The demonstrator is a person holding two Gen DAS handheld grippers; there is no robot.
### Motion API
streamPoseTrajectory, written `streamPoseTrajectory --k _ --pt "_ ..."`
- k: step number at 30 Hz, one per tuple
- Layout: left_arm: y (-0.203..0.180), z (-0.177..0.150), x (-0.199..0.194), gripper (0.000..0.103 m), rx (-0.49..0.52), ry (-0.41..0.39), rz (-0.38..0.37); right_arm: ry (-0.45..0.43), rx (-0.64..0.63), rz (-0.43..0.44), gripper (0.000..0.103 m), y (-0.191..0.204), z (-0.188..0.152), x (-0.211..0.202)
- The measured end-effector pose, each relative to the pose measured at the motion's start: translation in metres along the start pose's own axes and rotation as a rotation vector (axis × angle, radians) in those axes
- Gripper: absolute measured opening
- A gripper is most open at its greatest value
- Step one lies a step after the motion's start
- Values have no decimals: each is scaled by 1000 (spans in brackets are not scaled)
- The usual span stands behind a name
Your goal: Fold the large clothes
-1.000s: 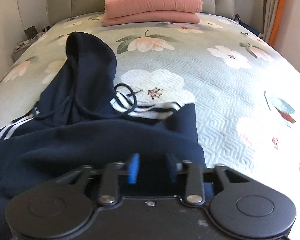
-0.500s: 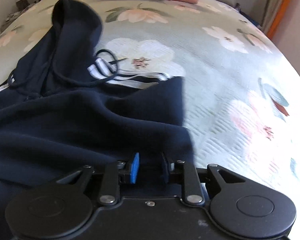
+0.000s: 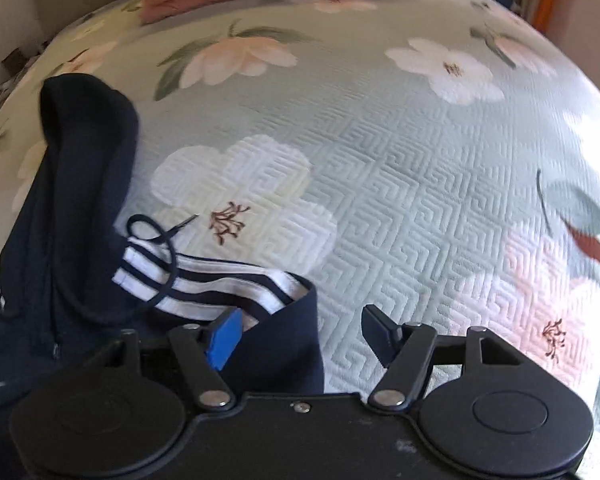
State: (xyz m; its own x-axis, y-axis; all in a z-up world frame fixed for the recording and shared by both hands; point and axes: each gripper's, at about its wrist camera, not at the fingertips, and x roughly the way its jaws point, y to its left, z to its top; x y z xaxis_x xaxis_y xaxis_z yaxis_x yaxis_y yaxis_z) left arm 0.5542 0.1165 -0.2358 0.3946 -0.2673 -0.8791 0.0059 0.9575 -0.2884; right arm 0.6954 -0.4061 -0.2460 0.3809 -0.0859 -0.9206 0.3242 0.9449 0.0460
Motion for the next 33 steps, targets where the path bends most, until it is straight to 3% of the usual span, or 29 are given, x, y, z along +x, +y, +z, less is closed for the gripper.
streamPoseTrajectory --k 2,3,4,6,7,9,11,12,14,16,18,22,24,26,28,30,31,33 --pt "-1 1 0 33 -3 -1 1 55 12 26 77 1 3 16" --pt "-1 2 0 33 -3 -3 3 78 8 43 64 3 4 23" --pt "-3 3 0 33 -2 -6 6 74 4 61 16 5 3 24" --pt "-6 5 0 32 8 -18 8 26 29 81 11 3 5 14" --pt "-9 6 0 32 18 -25 5 -52 42 83 9 0 7 -1" --pt "-14 11 -1 31 40 -44 -17 -209 46 25 7 -6 8 -29" --pt "-19 16 4 31 57 -57 -10 -268 48 -58 0 -16 12 -33" --pt "-21 19 11 31 67 -49 0 -242 66 -79 0 -26 17 -23" --pt "-19 23 27 32 69 -32 5 -174 140 -36 0 -44 20 -5" --pt "-16 27 28 32 49 -33 -18 -188 148 18 0 -43 13 -13" --pt "-14 26 27 34 46 -32 -26 -198 95 77 5 -26 1 -30" --pt "-11 22 25 34 35 -36 -41 -115 -93 173 5 31 -47 -42" --pt "-8 21 22 35 20 -38 -43 -57 -214 141 6 57 -79 -33" --pt "-5 18 16 36 15 -41 -49 62 -251 82 7 64 -102 -9" --pt "0 9 3 43 15 -48 -54 46 -193 88 8 60 -102 -20" --pt "8 -3 -14 46 9 -75 -66 42 -117 87 16 56 -99 -36" --pt "14 -11 -26 46 -3 -102 -50 30 -97 106 25 58 -101 -45" --pt "27 -26 -50 46 -30 -151 2 18 -125 138 28 72 -106 -61"
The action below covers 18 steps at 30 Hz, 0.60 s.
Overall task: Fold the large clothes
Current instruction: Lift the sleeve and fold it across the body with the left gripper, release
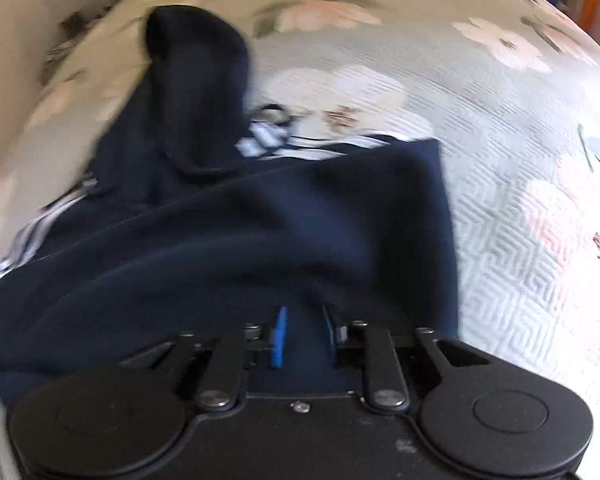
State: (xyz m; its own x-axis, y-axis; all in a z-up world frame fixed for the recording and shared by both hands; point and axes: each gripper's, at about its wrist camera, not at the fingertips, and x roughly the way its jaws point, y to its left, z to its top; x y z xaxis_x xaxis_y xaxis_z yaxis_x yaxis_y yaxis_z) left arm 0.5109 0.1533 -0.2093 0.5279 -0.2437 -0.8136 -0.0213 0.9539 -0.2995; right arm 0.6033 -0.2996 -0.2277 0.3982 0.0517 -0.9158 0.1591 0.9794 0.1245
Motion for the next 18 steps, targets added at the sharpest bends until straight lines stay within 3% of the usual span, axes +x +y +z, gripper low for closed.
streamPoseTrajectory --k 5,9,13,15,18 --pt "52 -16 -45 50 -118 -54 122 -11 -186 -27 71 61 -29 -17" --pt "122 -15 -70 54 -343 -103 233 33 -205 31 71 91 -42 -16" --pt "189 1 -84 63 -510 -175 294 76 -221 47 77 106 -53 -11" --pt "212 10 -82 63 -552 -193 305 99 -225 41 77 110 -61 -6" --pt "244 25 -71 64 -620 -188 262 122 -208 48 77 111 -69 -2"
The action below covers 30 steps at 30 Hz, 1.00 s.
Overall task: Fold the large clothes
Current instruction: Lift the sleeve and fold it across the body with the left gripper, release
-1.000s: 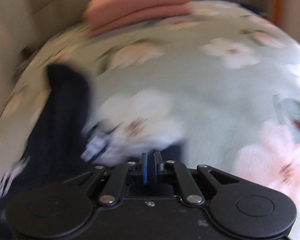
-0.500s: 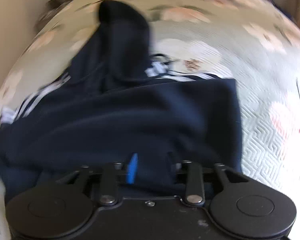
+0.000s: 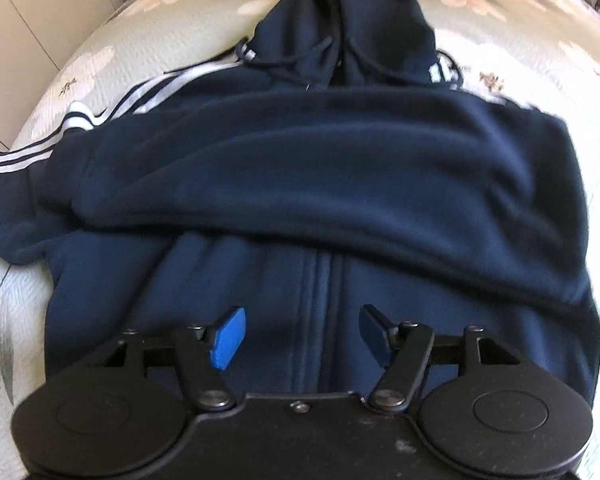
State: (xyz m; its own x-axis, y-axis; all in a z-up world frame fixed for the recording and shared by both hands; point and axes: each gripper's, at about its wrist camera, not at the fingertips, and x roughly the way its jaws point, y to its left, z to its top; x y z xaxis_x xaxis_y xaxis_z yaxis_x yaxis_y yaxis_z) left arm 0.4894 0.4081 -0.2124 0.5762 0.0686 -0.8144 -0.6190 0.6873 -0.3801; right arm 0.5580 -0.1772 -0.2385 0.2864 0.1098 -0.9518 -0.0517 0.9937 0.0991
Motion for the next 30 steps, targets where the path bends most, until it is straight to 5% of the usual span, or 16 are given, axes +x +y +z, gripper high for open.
streamPoseTrajectory --k 6,12,14,15,16,21,25,30 --pt "20 19 53 64 -157 95 -30 26 12 -2 77 13 -12 3" --pt "23 8 64 70 -183 46 -87 49 4 -23 77 12 -19 2" --pt "16 9 67 53 -163 42 -111 51 3 -23 77 12 -22 3" --pt "12 10 68 23 -143 46 -121 51 1 -23 77 11 -24 2" --pt "8 10 68 8 -117 42 -121 50 0 -24 77 10 -25 3" --pt "1 4 21 8 -98 -79 -93 37 -6 -22 77 2 -28 -3" --pt "-28 -7 -46 8 22 -238 -57 15 12 -3 77 -13 -29 -10" --pt "-145 -54 -112 8 407 -437 -14 27 56 29 77 -32 -34 -11"
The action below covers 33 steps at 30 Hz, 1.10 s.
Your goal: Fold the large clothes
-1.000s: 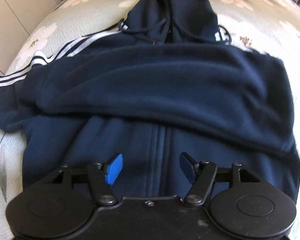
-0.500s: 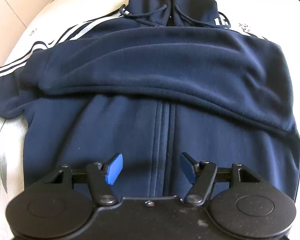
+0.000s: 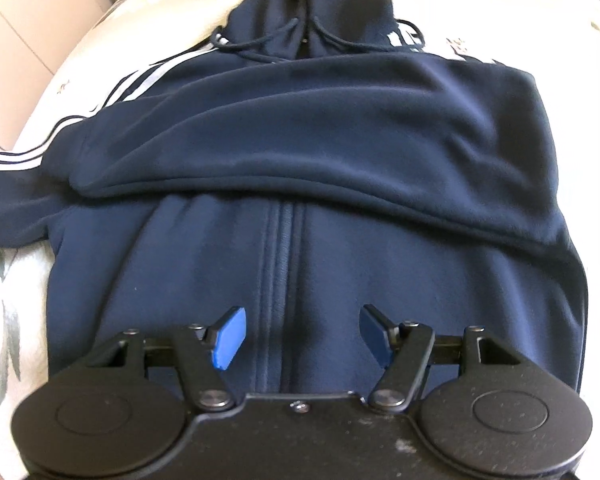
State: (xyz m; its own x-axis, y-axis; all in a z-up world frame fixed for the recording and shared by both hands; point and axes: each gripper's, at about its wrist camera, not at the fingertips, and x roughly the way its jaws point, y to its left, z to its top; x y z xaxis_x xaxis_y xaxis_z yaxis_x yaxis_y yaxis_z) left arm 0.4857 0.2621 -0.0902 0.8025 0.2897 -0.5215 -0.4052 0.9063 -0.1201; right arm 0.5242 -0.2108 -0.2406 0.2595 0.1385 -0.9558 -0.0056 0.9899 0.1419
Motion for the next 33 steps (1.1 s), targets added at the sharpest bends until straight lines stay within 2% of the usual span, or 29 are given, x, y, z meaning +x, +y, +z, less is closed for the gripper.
streamPoseTrajectory --k 3,4,6,8,9,10,11,12,14,16,20,23,26,30,33 --pt "-93 -8 -44 8 241 -86 -99 3 20 21 77 -11 -3 -6" --pt "-126 -18 -61 8 310 -108 -159 -3 23 24 77 -15 -4 -10" --pt "-187 -45 -83 13 426 -84 -318 -15 36 24 77 -25 -6 -14" --pt "-240 -83 -94 37 544 -43 -457 -17 61 21 78 -36 -6 -16" --pt "-258 -100 -95 66 584 -17 -491 -17 80 23 78 -44 -6 -18" --pt "-276 -121 -97 80 637 18 -519 -17 95 24 78 -50 -5 -19" --pt "-288 -141 -98 77 692 49 -539 -19 107 25 78 -55 -5 -20" --pt "-296 -159 -99 71 757 80 -542 -24 117 24 78 -62 -4 -22" --pt "-295 -183 -103 69 821 124 -499 -36 121 29 78 -70 -1 -24" --pt "-277 -187 -95 69 790 185 -464 -52 116 48 78 -75 4 -23" --pt "-239 -171 -67 68 692 287 -394 -104 112 135 78 -67 28 -18" --pt "-219 -158 -41 68 656 304 -335 -174 116 196 80 -58 57 -14" --pt "-208 -147 -29 68 602 315 -329 -230 149 222 81 -59 93 2" --pt "-202 -144 -22 68 588 326 -319 -231 232 269 81 -72 126 27" --pt "-206 -147 -10 68 603 336 -315 -213 241 298 81 -74 137 42"
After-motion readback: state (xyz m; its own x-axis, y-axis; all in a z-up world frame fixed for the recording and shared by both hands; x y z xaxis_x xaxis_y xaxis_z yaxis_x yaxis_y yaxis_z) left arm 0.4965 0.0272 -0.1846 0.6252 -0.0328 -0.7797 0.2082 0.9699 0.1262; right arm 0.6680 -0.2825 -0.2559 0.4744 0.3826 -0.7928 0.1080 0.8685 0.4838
